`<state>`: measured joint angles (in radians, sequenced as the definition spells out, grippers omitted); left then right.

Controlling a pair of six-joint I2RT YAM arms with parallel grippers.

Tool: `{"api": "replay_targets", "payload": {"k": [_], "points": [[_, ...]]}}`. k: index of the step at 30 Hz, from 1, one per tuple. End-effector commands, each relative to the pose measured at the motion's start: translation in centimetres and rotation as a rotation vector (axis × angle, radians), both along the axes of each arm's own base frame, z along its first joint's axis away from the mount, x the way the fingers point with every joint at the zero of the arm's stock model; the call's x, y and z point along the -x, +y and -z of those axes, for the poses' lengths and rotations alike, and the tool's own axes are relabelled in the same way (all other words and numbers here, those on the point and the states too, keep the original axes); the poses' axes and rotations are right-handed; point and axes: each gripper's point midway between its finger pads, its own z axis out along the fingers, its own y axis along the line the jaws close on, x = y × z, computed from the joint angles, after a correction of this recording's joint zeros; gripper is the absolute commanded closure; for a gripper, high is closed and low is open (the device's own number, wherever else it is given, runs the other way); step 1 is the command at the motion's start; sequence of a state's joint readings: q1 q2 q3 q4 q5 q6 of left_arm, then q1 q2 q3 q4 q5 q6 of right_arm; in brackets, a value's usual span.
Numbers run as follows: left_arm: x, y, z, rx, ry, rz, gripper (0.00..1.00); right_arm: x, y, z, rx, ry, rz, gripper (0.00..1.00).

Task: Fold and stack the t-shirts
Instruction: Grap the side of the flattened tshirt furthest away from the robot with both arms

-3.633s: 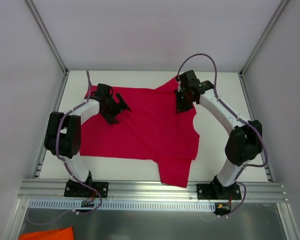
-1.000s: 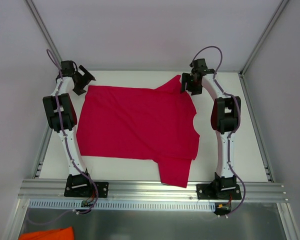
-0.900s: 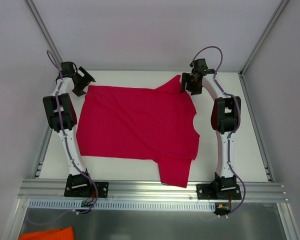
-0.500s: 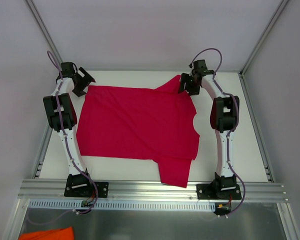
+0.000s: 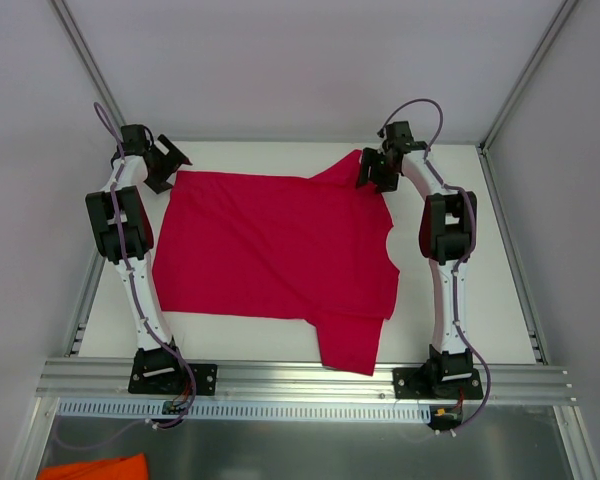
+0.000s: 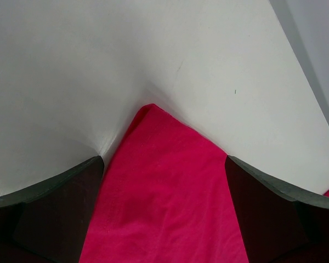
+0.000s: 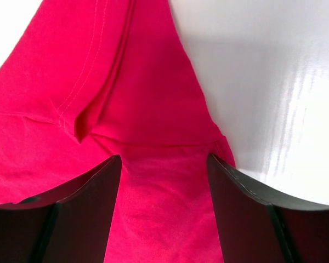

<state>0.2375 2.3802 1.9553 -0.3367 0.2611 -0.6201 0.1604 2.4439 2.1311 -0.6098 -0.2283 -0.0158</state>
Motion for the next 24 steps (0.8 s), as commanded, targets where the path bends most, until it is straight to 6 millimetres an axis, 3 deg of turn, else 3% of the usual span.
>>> {"api": "replay_targets", "payload": {"k": [1, 9, 12, 17, 18, 21, 22, 24], "points": [[-0.1, 0.1, -0.7, 0.007, -0.013, 0.020, 0.04, -1.8, -1.0, -2.8, 0.039, -0.085, 0.026, 0.32], [-0.2, 0.5, -1.2, 0.002, -0.025, 0.021, 0.04, -3.4, -2.2, -4.8, 0.092, -0.176, 0.051, 0.32], [-0.2, 0.6, -1.2, 0.005, -0.026, 0.022, 0.04, -3.4, -2.2, -4.4, 0.095, -0.166, 0.051, 0.32], [-0.3, 0.7, -1.4, 0.002, -0.031, 0.024, 0.04, -3.1, -4.0, -4.3, 0.182, -0.182, 0.083, 0.32], [-0.3, 0.7, -1.4, 0.001, -0.033, 0.024, 0.04, -3.3, -4.1, -5.6, 0.186, -0.217, 0.088, 0.32], [-0.4, 0.8, -1.1, 0.012, -0.028, 0.025, 0.04, -4.1, -4.1, -6.8, 0.184, -0.248, 0.085, 0.32], [-0.4, 0.7, -0.8, 0.018, -0.021, 0.025, 0.04, -3.7, -4.1, -5.4, 0.197, -0.202, 0.075, 0.32], [-0.3, 0.4, -0.5, 0.032, -0.012, 0.029, 0.07, -3.9, -3.9, -5.2, 0.187, -0.192, 0.063, 0.32]]}}
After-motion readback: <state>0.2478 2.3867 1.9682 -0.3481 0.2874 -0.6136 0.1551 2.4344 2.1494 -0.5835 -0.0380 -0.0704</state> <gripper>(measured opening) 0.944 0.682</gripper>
